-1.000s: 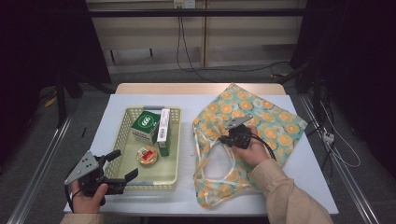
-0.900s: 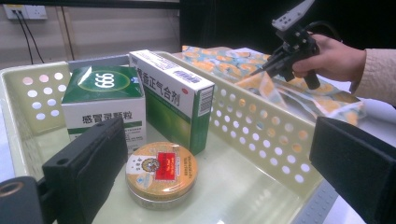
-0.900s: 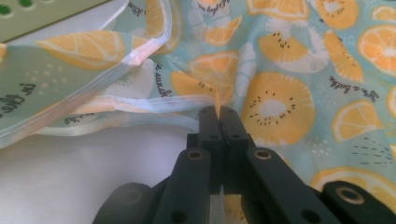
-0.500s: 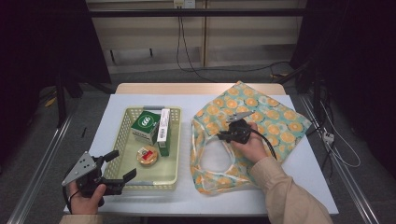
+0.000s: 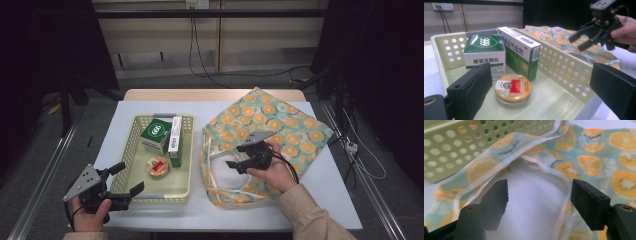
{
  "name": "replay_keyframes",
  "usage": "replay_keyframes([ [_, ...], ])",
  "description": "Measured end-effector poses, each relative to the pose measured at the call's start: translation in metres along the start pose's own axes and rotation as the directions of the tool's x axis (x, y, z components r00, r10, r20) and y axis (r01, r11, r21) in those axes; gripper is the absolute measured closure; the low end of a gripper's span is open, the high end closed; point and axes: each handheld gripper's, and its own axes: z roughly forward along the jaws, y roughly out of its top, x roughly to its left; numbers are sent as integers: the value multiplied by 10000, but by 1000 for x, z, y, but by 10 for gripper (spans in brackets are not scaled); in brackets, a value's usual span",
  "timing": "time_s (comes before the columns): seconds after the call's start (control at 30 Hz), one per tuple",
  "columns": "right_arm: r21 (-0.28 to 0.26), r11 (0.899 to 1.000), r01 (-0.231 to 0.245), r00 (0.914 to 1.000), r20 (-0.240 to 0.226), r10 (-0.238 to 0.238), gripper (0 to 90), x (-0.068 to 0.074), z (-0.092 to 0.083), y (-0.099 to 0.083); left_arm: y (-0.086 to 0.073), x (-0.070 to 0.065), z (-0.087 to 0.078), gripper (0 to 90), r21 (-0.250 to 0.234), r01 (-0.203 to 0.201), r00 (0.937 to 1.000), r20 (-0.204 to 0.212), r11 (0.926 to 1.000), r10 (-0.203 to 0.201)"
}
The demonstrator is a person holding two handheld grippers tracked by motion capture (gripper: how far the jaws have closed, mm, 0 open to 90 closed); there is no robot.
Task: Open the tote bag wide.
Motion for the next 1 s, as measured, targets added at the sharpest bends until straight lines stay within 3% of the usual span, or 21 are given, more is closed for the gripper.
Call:
replay_keyframes([
  [0.1,16,10000,77,10000,-25,-77,297,11,-1,-9,0,-1,2,42,35,-36,10000,45,10000,36],
  [0.17,-91,9998,-172,9994,-291,169,295,16,0,-15,0,-2,3,42,134,-87,9999,73,9999,86],
  [0.23,294,9996,-1,9996,-295,10,294,20,0,-17,0,-2,3,42,116,-71,9999,82,9999,70],
  [0.27,-24,9996,-284,9982,-533,282,294,23,-3,-18,1,-3,3,42,73,-78,9999,101,9999,78],
  [0.33,-158,9993,-333,9964,-785,320,295,25,-4,-19,1,-3,2,42,42,-95,9999,112,9999,95],
  [0.43,-116,9999,-4,9964,-853,-6,296,35,-5,-21,0,-2,3,42,103,-91,9999,109,9999,90],
  [0.53,-112,9999,24,9951,-989,-35,316,42,-4,-23,0,-2,3,42,92,-109,9999,91,9999,108],
  [0.77,-333,9983,489,9818,-1819,-541,547,61,-3,-19,0,-3,3,42,128,-157,9998,80,9998,156],
  [0.83,-203,9964,824,9716,-2208,-849,582,71,0,-18,1,-3,2,42,44,-90,9999,90,9999,90],
  [1.0,258,9917,1262,9654,-2333,-1168,659,83,11,-20,1,-3,4,42,117,-153,9998,117,9998,152],
])
